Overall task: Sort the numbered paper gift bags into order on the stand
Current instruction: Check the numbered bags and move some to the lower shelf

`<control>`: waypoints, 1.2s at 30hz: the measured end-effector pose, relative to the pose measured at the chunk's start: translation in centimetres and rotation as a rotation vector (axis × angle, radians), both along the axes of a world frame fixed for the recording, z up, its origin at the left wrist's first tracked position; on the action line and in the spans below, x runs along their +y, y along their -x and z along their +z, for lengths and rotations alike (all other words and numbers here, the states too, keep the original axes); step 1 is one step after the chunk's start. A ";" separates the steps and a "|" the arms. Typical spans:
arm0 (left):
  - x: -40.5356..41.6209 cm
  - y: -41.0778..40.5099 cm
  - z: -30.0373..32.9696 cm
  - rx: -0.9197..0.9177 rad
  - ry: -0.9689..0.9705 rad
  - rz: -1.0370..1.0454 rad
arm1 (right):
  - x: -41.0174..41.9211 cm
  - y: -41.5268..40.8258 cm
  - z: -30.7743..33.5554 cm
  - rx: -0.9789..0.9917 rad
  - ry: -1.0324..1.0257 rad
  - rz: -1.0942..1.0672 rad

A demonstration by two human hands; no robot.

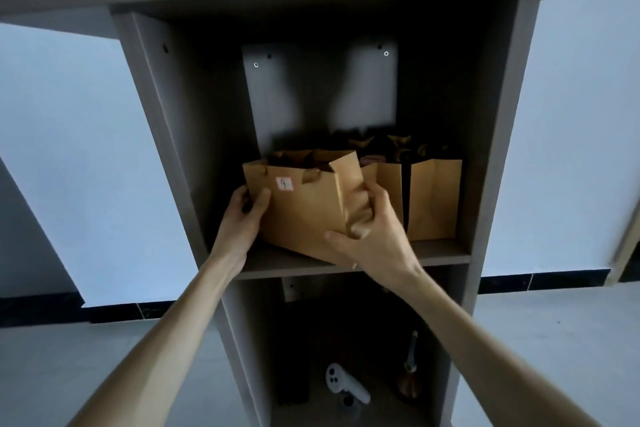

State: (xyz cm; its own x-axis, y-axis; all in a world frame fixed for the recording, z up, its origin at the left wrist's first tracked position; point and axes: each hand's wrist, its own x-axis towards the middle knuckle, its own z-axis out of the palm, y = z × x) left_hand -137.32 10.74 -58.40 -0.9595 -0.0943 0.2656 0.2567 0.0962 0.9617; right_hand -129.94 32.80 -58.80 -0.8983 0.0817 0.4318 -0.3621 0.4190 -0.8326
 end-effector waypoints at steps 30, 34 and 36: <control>3.4 -1.4 -2.2 -0.106 0.041 -0.220 | 0.8 0.2 -2.8 0.000 -0.483 -0.242; 4.0 -0.3 -1.8 -0.135 0.041 -0.220 | 0.7 1.8 -2.7 -0.051 -0.506 -0.290; 4.2 0.3 -1.7 -0.154 0.033 -0.215 | 0.7 2.5 -2.8 -0.073 -0.500 -0.310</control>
